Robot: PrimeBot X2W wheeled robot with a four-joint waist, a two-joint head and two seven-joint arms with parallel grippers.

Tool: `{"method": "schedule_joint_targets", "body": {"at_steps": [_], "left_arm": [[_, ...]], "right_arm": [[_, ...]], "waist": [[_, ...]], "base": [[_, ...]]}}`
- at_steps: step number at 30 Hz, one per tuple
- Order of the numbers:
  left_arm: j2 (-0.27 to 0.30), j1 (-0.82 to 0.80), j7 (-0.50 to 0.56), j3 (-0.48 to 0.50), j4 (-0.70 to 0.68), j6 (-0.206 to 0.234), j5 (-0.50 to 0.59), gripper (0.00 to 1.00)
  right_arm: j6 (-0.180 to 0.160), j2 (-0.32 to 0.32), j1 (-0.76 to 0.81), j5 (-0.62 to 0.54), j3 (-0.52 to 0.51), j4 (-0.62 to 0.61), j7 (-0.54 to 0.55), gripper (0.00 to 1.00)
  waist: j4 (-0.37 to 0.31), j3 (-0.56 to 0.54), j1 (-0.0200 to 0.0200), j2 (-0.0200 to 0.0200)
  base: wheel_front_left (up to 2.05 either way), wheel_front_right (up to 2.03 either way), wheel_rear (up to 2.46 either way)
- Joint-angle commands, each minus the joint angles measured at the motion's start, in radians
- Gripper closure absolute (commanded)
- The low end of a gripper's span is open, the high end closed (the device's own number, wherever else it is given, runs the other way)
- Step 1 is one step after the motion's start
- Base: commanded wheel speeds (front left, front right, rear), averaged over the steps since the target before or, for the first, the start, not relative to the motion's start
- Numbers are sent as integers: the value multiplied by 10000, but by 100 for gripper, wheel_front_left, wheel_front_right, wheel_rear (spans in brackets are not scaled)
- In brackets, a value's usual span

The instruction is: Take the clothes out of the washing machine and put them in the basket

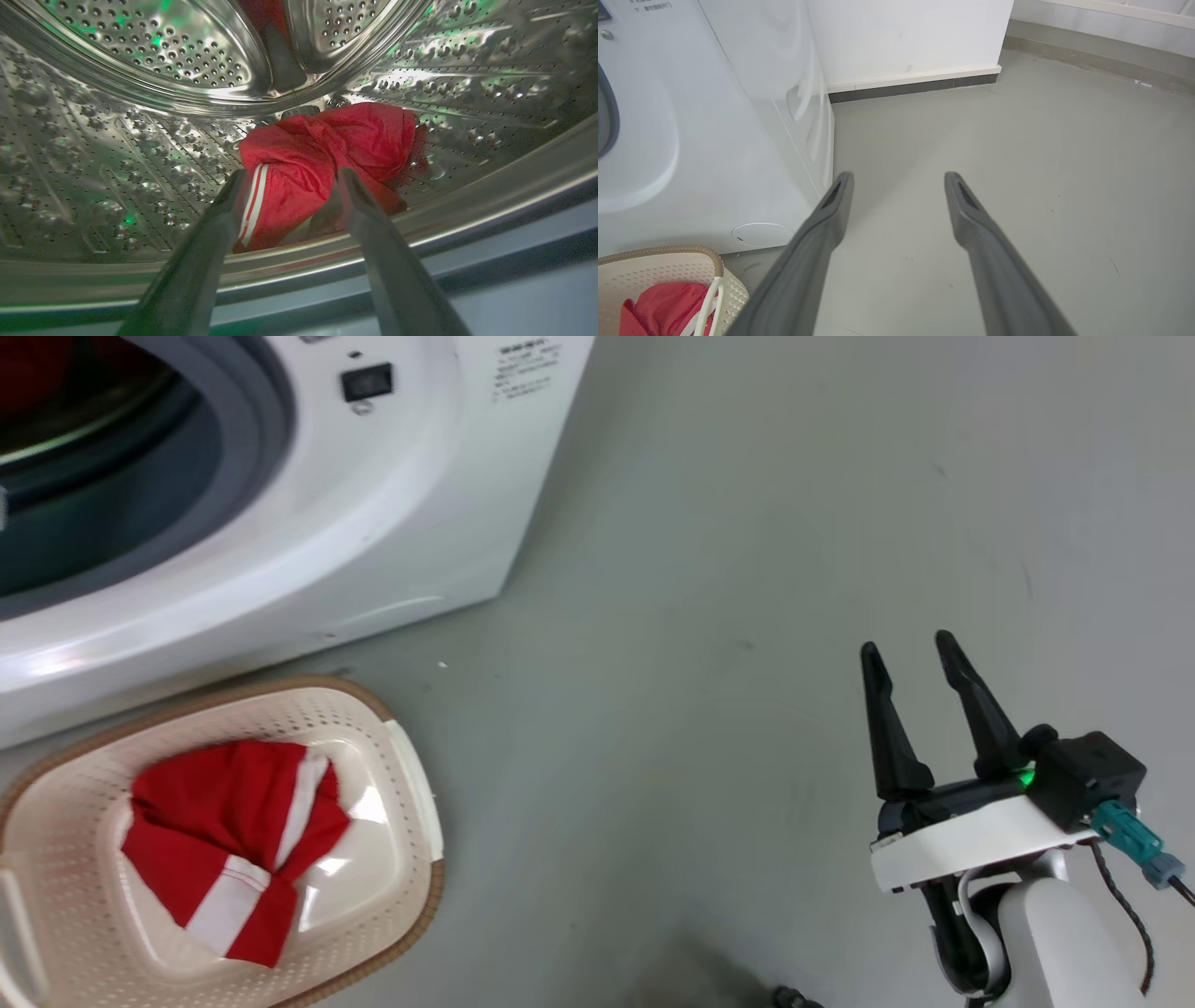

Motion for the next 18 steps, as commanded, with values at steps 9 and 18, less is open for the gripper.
{"method": "schedule_joint_targets", "body": {"at_steps": [9,18], "left_arm": [[1187,-1880,1446,-203,455,-9,365,0],[1765,-3232,3602,-781,143,-62,755,0]], "right_arm": [[-7,16,-674,561,674,233,-195,0],[-7,13,-859,921,1078,15,-194,0]], "waist": [[-1075,1624,-2,0],[-1420,2485,-2,0]], "base": [[0,0,0],[0,0,0]]}}
